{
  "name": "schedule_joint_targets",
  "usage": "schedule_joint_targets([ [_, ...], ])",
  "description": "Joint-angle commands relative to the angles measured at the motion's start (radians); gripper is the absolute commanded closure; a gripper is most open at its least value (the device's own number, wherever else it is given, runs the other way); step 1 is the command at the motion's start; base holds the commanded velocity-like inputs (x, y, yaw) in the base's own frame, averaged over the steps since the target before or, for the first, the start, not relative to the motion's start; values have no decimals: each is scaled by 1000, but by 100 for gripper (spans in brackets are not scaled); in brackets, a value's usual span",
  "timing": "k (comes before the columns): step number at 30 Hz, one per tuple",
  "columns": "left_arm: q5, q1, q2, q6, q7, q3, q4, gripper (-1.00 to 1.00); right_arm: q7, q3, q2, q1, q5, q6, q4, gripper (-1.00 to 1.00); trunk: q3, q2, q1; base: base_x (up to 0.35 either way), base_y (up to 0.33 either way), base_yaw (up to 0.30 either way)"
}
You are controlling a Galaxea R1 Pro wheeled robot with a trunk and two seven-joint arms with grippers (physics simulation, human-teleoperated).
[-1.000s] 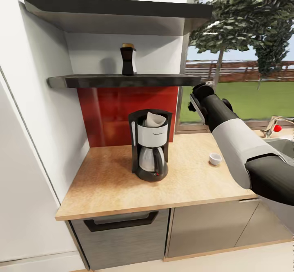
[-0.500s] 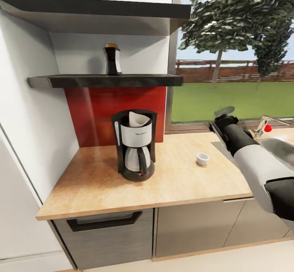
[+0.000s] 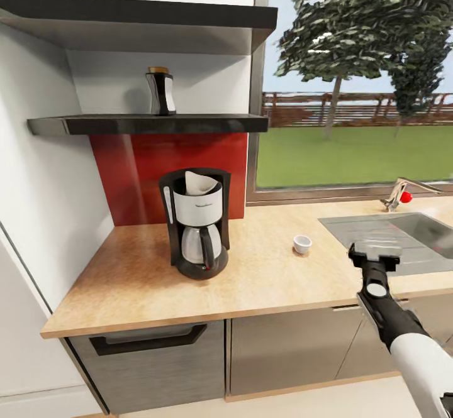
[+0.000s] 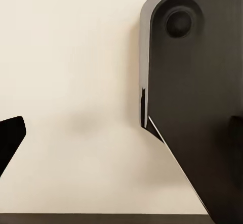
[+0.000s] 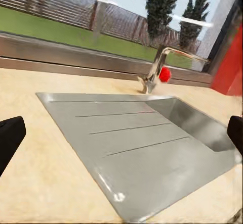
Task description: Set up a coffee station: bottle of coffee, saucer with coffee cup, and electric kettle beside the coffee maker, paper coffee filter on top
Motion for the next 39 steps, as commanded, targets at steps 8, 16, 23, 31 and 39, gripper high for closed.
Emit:
schedule_joint_targets([
  [8,-2,0,-1,-3,3,0,-2,-100,-277,-6,9,252,8,-327,3,-100,-2,-2,1,0,-1,0],
  [16,-3,-1,-3,-3,3,-2,-5,-100,-294,-21,14,447,-108,-448,22,-100,-2,-2,1,0,0,0],
  [23,-3,-2,-6,-3,3,-2,-13,-100,-231,-5,44,508,-207,-457,228,-100,-2,-2,1,0,0,0],
  [31,-3,-2,-11,-1,2,-3,-13,-100,153,1,94,510,-203,-448,408,-100,-2,-2,1,0,0,0],
  [39,-3,-1,-13,-2,3,-3,-13,-100,239,1,96,510,-202,-430,436,-100,-2,-2,1,0,0,0],
])
